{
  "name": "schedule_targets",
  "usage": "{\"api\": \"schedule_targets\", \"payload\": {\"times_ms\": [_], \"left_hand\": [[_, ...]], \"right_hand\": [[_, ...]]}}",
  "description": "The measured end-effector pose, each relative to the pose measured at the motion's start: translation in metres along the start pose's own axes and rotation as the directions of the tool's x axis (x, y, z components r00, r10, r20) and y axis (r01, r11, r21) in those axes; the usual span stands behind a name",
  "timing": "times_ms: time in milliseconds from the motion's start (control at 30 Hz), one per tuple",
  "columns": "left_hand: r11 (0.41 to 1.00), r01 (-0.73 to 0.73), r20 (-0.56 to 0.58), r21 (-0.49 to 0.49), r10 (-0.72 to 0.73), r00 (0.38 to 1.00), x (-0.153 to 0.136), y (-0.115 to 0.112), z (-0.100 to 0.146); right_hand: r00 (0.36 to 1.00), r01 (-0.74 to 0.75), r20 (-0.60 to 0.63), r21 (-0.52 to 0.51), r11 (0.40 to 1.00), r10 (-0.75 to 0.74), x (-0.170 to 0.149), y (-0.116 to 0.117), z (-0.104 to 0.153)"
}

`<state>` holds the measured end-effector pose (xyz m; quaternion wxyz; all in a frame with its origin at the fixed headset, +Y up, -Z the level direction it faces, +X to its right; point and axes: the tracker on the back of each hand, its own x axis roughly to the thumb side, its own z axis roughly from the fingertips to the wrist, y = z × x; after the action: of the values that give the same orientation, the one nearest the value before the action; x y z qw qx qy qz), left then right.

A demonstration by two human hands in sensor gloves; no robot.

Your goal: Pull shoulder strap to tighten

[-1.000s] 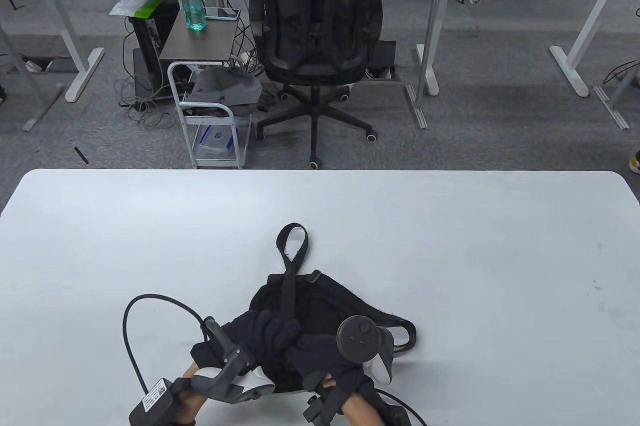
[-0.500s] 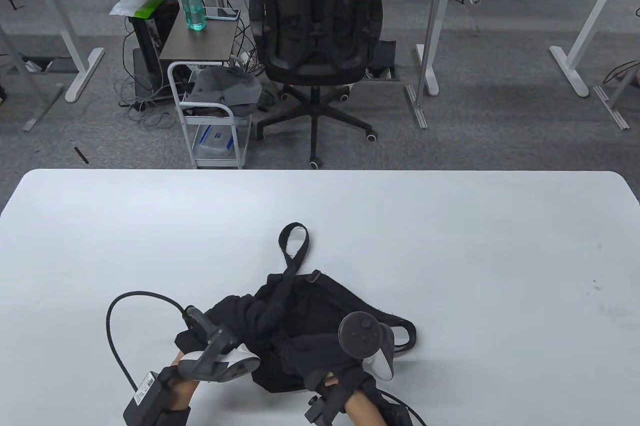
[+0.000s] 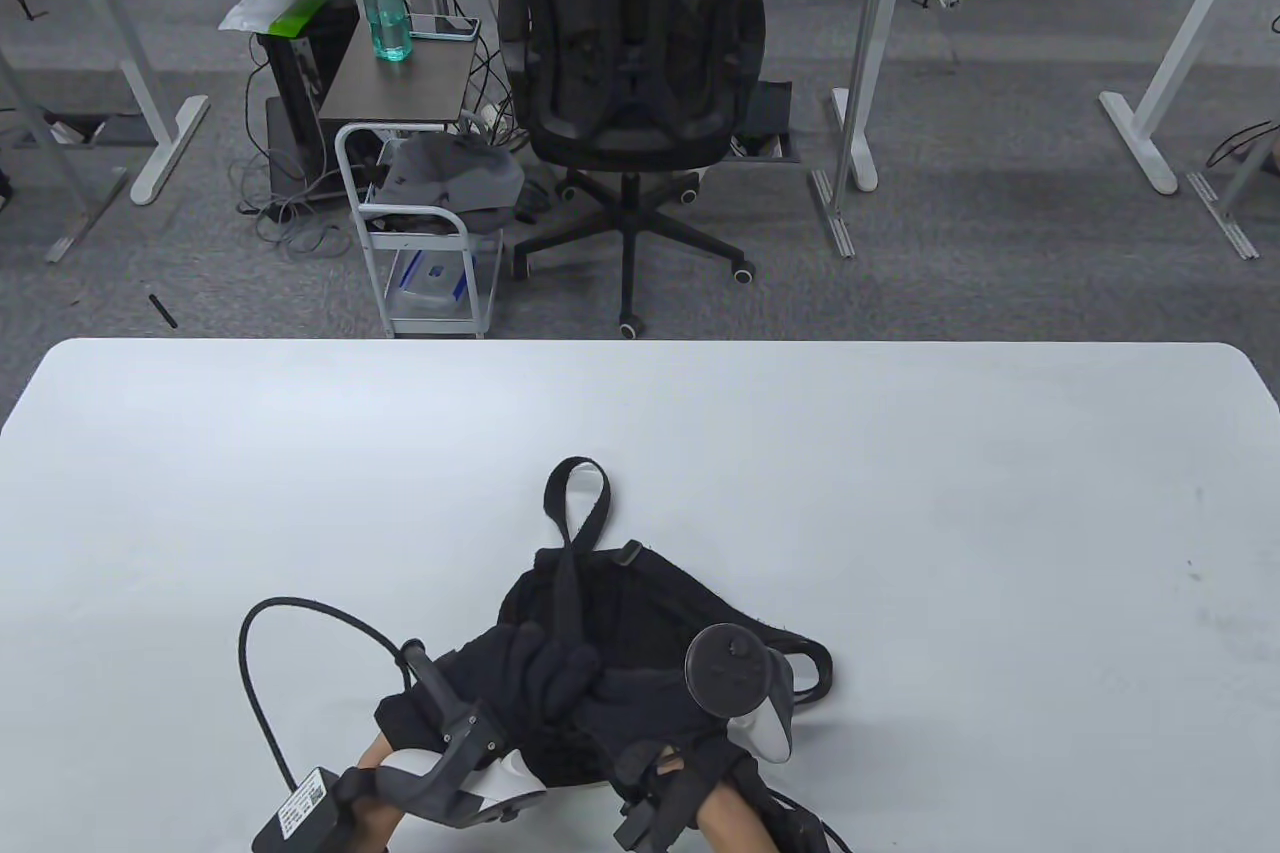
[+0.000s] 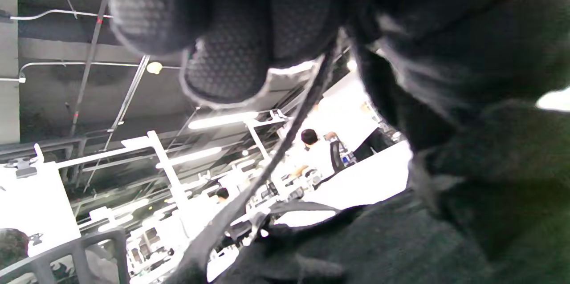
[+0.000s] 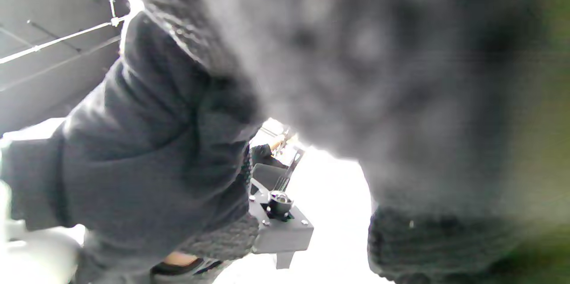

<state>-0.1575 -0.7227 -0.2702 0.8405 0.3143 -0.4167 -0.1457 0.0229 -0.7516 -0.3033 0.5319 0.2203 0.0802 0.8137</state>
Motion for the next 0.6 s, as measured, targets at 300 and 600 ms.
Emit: {"api": "schedule_targets", "payload": {"times_ms": [300, 600], "left_hand": [[0.996, -0.046, -0.082, -0.077, 0.039, 0.996, -0.02, -0.026, 0.002], [0.999, -0.005, -0.094, -0.049, 0.001, 0.996, -0.021, -0.022, 0.008]], "right_hand": [[1.0, -0.018, -0.025, 0.016, 1.0, 0.018, -0.003, 0.001, -0.003], [0.997, 0.016, -0.08, 0.078, 0.997, -0.009, -0.01, 0.003, -0.002]]}}
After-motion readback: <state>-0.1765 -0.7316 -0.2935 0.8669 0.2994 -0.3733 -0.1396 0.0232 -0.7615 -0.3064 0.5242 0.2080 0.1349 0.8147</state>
